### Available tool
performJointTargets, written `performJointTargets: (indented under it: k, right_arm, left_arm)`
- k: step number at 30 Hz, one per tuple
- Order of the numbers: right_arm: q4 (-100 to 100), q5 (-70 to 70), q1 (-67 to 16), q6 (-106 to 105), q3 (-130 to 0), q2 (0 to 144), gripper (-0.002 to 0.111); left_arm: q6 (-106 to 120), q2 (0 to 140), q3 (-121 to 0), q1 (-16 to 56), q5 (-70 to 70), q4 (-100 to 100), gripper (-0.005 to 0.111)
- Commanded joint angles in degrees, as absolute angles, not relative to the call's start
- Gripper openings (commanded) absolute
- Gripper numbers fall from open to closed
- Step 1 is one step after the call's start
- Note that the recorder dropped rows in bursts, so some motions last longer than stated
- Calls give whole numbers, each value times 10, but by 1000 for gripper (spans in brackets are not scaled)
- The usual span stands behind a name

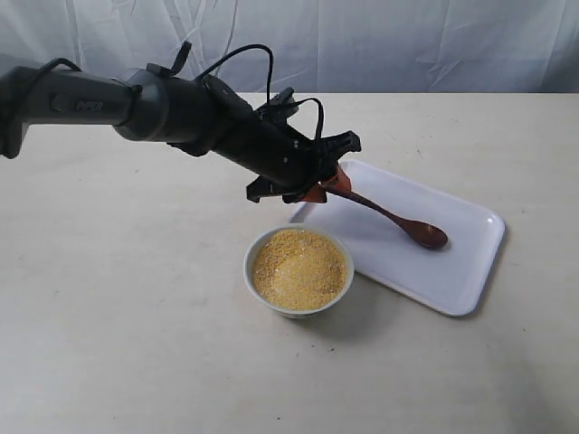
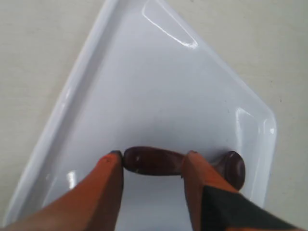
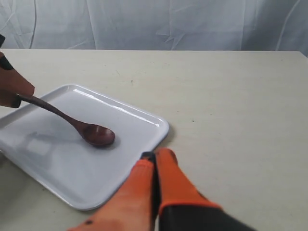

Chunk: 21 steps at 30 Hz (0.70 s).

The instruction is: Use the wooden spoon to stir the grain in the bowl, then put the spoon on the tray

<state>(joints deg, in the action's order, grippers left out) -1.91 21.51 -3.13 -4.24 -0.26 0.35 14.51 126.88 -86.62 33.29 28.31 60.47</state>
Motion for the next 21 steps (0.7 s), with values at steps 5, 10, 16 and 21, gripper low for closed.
performJointTargets:
  k: [5,10,16,21]
  right_arm:
    - [-21,207,-31,-43,0,0,0]
    - [-21,207,-31,-43,0,0,0]
    - [-21,207,-31,-43,0,0,0]
    - [-21,207,-31,-43,0,0,0]
  left_arm:
    - [104,1266,-872,315,298,529,41]
    - [104,1245,-895,295,368,517,30]
    - [85,1149,-895,255,452,311,0]
    - [-37,1057,-873,251,518,55,0]
